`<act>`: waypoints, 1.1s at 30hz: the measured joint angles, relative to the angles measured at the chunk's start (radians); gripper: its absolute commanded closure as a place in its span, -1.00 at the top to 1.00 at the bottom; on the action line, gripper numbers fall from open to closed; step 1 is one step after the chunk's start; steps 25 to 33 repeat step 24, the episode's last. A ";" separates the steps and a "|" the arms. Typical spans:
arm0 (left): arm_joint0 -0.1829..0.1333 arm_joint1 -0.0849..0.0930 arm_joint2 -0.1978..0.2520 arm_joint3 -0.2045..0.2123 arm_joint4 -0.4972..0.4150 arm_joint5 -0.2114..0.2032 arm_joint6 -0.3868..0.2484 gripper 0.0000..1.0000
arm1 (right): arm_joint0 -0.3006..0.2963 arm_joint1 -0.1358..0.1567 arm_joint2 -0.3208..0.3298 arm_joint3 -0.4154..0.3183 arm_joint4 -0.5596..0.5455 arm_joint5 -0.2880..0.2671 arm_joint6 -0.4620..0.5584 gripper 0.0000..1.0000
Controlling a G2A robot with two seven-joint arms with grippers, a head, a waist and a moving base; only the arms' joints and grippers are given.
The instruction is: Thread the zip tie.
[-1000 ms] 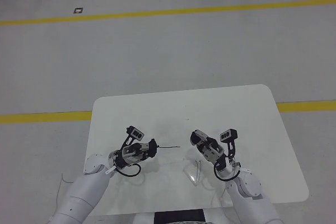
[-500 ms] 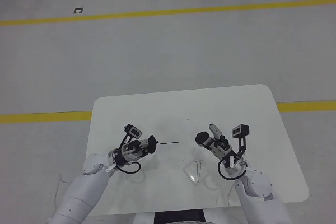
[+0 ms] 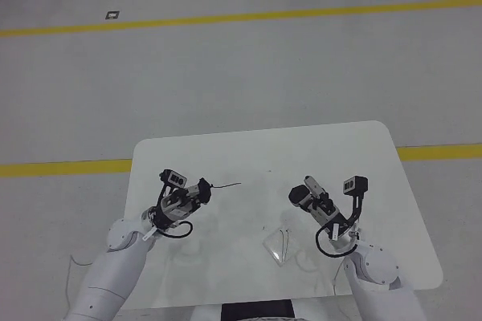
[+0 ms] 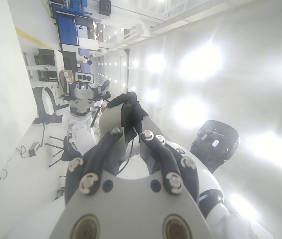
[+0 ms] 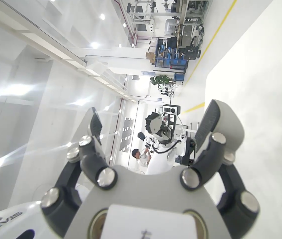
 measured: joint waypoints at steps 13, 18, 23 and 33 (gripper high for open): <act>0.017 -0.019 -0.073 0.009 0.035 -0.008 0.282 -1.00 | 0.002 0.006 0.063 -0.008 -0.070 0.000 -0.174 1.00; 0.020 -0.026 -0.074 0.002 0.036 -0.008 0.272 -1.00 | 0.002 0.006 0.064 -0.009 -0.069 0.000 -0.174 1.00; 0.020 -0.025 -0.074 0.002 0.036 -0.008 0.273 -1.00 | 0.002 0.006 0.064 -0.009 -0.069 0.000 -0.174 1.00; 0.020 -0.025 -0.074 0.002 0.036 -0.008 0.273 -1.00 | 0.002 0.006 0.064 -0.009 -0.069 0.000 -0.174 1.00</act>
